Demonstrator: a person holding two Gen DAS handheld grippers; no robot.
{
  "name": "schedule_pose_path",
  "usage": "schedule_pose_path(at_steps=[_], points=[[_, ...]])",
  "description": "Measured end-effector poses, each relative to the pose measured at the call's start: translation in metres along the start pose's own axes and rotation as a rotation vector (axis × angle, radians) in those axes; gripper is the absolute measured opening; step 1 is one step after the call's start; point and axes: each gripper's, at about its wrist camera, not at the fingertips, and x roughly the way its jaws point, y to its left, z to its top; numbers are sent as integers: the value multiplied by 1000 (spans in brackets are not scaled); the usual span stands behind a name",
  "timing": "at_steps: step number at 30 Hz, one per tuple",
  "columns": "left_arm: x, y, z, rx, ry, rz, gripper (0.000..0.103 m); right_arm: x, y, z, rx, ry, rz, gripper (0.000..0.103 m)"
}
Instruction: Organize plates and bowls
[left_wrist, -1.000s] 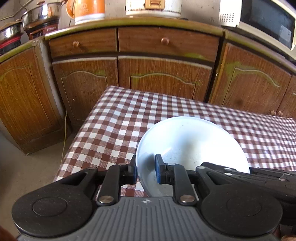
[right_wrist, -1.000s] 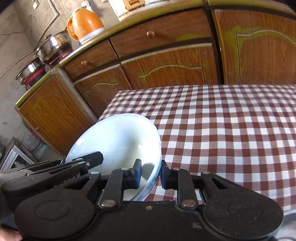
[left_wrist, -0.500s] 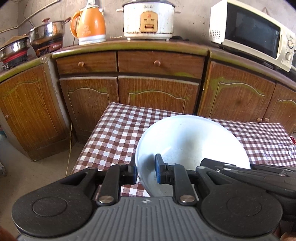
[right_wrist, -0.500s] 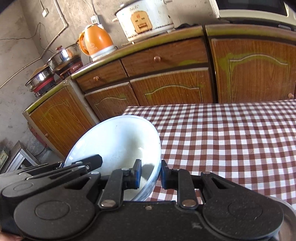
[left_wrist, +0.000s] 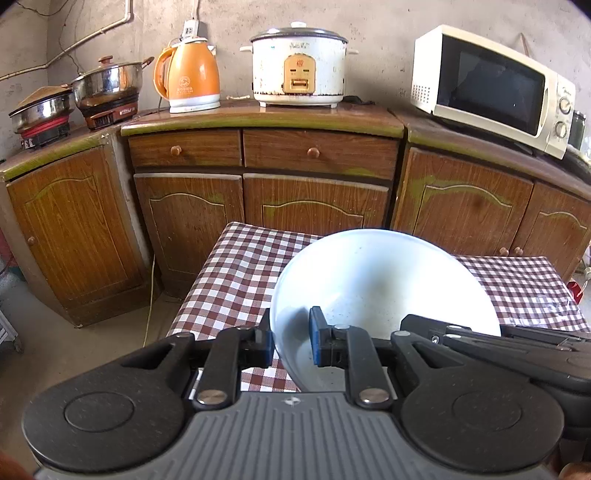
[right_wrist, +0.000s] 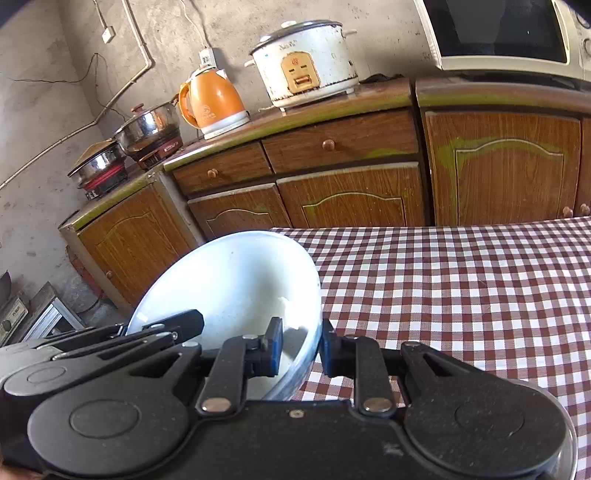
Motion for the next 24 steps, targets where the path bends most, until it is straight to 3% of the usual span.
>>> schedule_pose_path(at_steps=[24], points=[[-49,6,-13,-7,-41,10,19,-48,26,-14,-31,-34,13,27]])
